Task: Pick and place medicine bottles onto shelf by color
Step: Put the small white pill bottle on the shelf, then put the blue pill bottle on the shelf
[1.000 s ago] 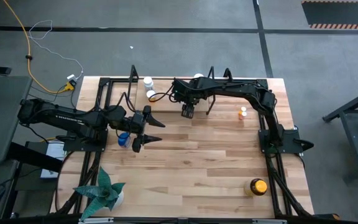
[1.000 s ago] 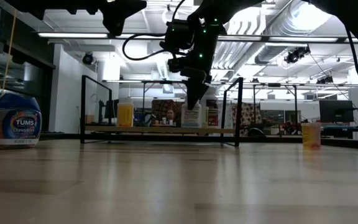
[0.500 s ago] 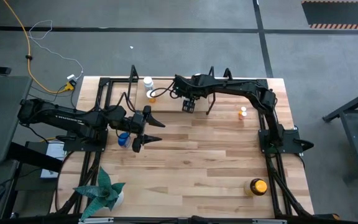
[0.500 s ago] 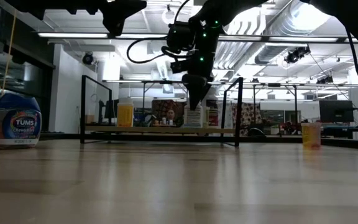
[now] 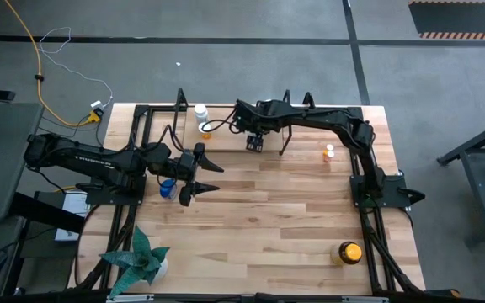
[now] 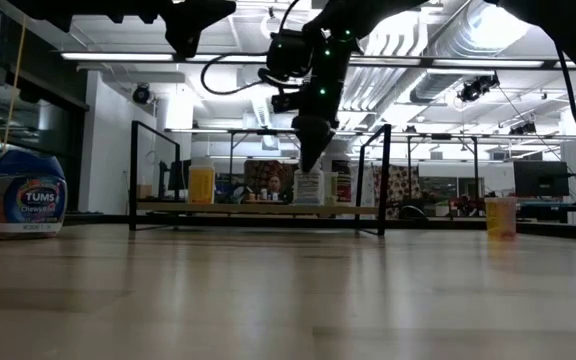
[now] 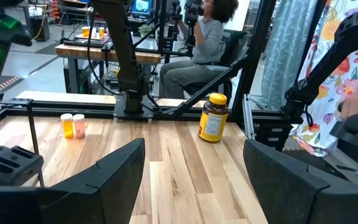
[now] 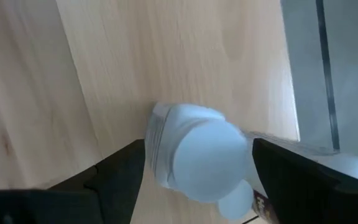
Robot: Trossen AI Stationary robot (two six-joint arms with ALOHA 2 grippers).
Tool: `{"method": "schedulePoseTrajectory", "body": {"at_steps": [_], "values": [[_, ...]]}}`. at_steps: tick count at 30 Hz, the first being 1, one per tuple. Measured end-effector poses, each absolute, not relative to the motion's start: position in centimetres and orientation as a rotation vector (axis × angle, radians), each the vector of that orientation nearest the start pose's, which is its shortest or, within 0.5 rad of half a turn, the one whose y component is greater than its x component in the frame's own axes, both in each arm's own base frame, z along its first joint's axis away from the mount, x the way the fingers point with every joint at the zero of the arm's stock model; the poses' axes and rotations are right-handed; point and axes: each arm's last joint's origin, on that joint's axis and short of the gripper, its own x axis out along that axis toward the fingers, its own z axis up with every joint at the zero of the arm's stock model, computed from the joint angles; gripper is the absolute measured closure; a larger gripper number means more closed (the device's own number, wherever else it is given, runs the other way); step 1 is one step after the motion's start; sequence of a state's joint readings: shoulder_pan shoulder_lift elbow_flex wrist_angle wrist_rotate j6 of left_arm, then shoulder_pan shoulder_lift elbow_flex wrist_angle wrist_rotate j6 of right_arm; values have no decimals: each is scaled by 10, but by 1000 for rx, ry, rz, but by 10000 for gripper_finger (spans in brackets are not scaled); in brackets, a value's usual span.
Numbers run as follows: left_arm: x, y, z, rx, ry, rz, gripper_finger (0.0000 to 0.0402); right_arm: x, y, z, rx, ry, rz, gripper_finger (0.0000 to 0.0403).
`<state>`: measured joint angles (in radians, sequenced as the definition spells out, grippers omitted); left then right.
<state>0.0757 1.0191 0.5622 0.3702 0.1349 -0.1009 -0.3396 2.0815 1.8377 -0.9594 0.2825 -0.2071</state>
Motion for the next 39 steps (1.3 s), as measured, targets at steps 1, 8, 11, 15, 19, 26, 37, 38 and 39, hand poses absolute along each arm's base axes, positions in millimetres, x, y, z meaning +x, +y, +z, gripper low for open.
{"method": "schedulePoseTrajectory", "body": {"at_steps": [1,8,11,15,19,26,37,38,39], "values": [[224,13,266,-110,89,-55,138,409,-153,246,-142,1263,-417,114],[224,13,265,-111,97,-54,138,400,-150,281,-149,1171,-437,114],[224,13,264,-111,102,-54,138,390,-146,303,-150,1120,-447,114],[224,13,264,-112,105,-54,138,371,-133,340,-135,1022,-460,114],[224,13,264,-112,105,-56,138,353,-112,376,-112,897,-406,114],[223,13,263,-113,113,-56,138,333,-61,385,-179,663,-277,114],[223,14,263,-112,115,-23,138,236,-30,304,-46,245,-293,114],[224,14,263,-110,113,-8,138,230,-29,299,-30,196,-293,114],[223,15,263,-110,112,6,138,224,-28,296,-10,143,-293,114]]}}
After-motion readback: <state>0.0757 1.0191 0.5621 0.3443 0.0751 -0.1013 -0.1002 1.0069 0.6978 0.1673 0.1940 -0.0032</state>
